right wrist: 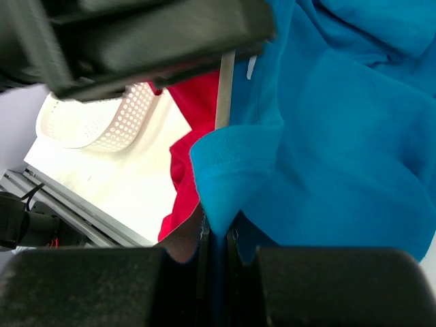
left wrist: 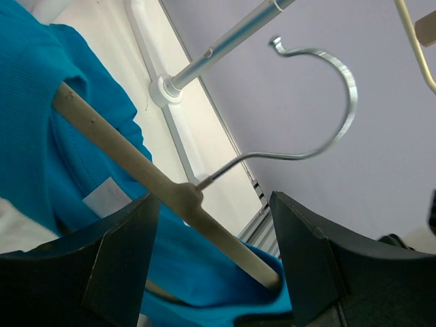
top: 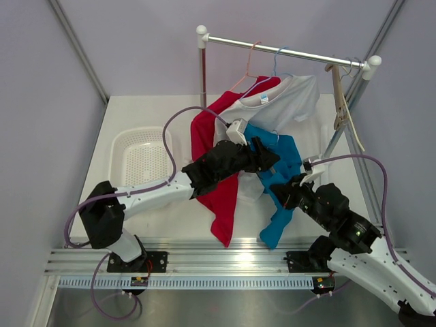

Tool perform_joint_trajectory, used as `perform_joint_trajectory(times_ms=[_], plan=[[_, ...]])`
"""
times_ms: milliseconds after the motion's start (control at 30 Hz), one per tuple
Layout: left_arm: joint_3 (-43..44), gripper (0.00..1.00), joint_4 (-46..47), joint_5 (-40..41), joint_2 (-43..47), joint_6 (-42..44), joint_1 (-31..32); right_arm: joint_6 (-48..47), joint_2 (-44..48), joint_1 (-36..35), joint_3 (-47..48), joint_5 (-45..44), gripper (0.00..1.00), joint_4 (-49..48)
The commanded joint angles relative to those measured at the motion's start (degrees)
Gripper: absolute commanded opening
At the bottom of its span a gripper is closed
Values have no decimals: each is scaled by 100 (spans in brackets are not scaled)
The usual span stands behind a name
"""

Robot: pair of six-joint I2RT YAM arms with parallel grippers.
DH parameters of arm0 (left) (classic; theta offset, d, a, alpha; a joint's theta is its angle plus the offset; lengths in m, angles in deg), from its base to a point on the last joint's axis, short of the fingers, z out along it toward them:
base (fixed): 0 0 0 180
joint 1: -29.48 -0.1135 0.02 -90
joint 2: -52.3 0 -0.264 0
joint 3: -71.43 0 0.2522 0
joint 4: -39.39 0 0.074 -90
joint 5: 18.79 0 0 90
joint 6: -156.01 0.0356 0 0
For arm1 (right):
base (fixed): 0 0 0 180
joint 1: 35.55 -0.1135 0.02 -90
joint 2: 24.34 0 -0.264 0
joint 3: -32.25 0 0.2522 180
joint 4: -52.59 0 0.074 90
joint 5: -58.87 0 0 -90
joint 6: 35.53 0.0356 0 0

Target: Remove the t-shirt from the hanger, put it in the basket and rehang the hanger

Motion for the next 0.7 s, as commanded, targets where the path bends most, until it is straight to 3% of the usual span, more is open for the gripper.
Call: perform_joint_trajectory(times_ms=[0,167,267,467,533,567,600,633,667], plan=[[122,69,552,151,-81,-163,-30,-271,-215,-240,498,30,0,-800],[-45,56,878,116,112,-128,-47,-394,-568,-626,604,-331,0,-853],[-387,43,1141,229,419,-128,-56,-368,-568,-732,604,-393,0,-853],[-800,40,1141,642,1104,109,-39,-385,-629,-785,674,-464,0,-572],[-906,28,1133,774,1315,267,-39,-377,-708,-820,683,-384,1,-528],[-924,22,1124,792,1377,276,-47,-359,-717,-838,709,-367,5,-511],[-950,1,1142,775,1421,294,-47,-359,-709,-846,718,-306,13,-476],[-976,0,1185,670,1474,303,-39,-350,-665,-864,718,-253,25,-449],[-985,0,1194,600,1561,303,-47,-289,-604,-864,718,-191,51,-431]])
